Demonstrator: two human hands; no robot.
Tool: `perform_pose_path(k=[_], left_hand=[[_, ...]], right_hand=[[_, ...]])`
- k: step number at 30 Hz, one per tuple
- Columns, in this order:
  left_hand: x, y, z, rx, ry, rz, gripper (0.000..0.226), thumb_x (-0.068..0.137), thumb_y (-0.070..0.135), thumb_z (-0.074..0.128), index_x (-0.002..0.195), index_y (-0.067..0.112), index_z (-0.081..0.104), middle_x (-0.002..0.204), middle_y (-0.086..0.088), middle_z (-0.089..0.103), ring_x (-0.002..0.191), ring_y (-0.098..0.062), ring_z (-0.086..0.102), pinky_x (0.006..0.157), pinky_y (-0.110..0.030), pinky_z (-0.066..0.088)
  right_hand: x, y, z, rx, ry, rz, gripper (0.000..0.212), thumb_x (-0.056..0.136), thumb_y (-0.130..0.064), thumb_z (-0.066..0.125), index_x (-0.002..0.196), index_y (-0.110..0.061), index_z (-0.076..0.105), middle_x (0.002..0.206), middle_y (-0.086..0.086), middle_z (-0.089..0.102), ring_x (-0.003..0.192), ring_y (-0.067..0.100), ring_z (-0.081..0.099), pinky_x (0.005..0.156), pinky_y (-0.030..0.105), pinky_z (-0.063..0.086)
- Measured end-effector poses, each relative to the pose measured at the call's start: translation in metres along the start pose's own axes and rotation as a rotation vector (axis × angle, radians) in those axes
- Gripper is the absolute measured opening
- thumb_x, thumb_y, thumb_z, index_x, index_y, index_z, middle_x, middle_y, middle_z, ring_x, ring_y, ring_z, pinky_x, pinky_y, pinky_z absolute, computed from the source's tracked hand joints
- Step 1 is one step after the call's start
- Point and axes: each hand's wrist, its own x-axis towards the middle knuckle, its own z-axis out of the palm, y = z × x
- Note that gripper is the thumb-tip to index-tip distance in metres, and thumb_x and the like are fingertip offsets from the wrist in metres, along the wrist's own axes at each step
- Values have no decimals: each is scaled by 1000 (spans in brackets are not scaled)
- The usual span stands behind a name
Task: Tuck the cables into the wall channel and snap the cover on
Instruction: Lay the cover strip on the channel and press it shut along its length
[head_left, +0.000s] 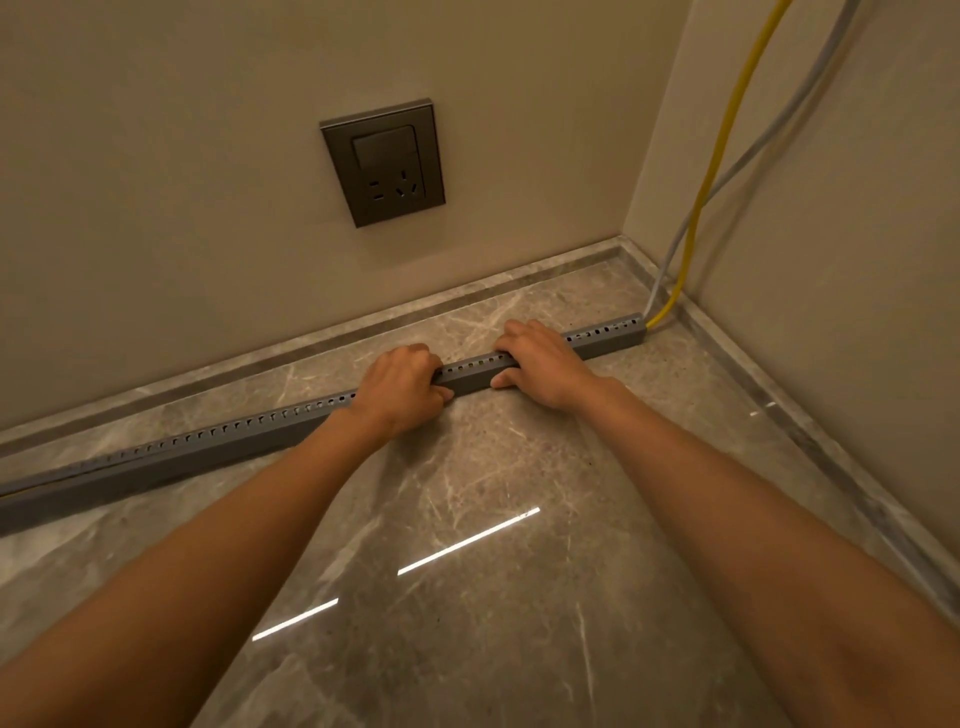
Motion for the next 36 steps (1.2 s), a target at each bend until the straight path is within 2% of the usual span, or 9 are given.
perform_pose_path(k=[8,13,15,18,23,29,36], left_hand=[[-13,-26,-4,-144,-36,-31,35,87,23,63,118,7,60,117,-15,60,107,-30,55,87,-36,45],[-35,-70,-10,-201,-62,-103,37,87,25,64,119,7,61,115,-15,62,97,-23,54,81,-32,44],[-43,-84,-12,-197,-68,-118,37,87,26,64,119,8,61,115,-14,62,94,-21,53,78,-30,41],[-52,-98,-15,-155,-79,-142,39,85,27,66,119,9,61,115,-15,62,103,-27,56,82,-33,45],[-55,-104,-10,-96,-73,-141,41,83,32,67,114,8,59,115,-14,61,103,-28,56,85,-37,47],[-49,-96,-6,-29,-36,-81,40,87,31,62,117,6,54,120,-15,57,109,-31,54,89,-37,44],[-36,-85,-7,-194,9,-57,35,87,27,62,116,8,59,116,-15,62,105,-29,57,87,-37,45]], right_hand=[[2,-22,6,-90,-21,40,44,89,-32,59,127,-12,51,129,12,48,121,30,43,106,40,31],[9,-52,10,-40,-57,12,45,88,-32,61,128,-12,51,128,12,50,120,31,45,105,39,33],[13,-69,14,-37,-78,-16,45,89,-32,60,128,-12,51,128,13,50,119,30,45,103,39,35],[21,-96,23,-29,-92,-55,45,89,-32,61,127,-10,52,128,13,50,119,31,45,101,40,36],[26,-122,33,-13,-77,-91,42,89,-31,61,125,-11,52,126,12,51,118,30,45,101,39,36],[25,-118,32,-161,-20,-106,41,91,-30,57,124,-7,52,126,15,53,118,30,47,100,39,37],[25,-92,14,-180,-43,-75,39,90,-26,59,125,-10,54,123,11,55,114,29,52,96,39,41]])
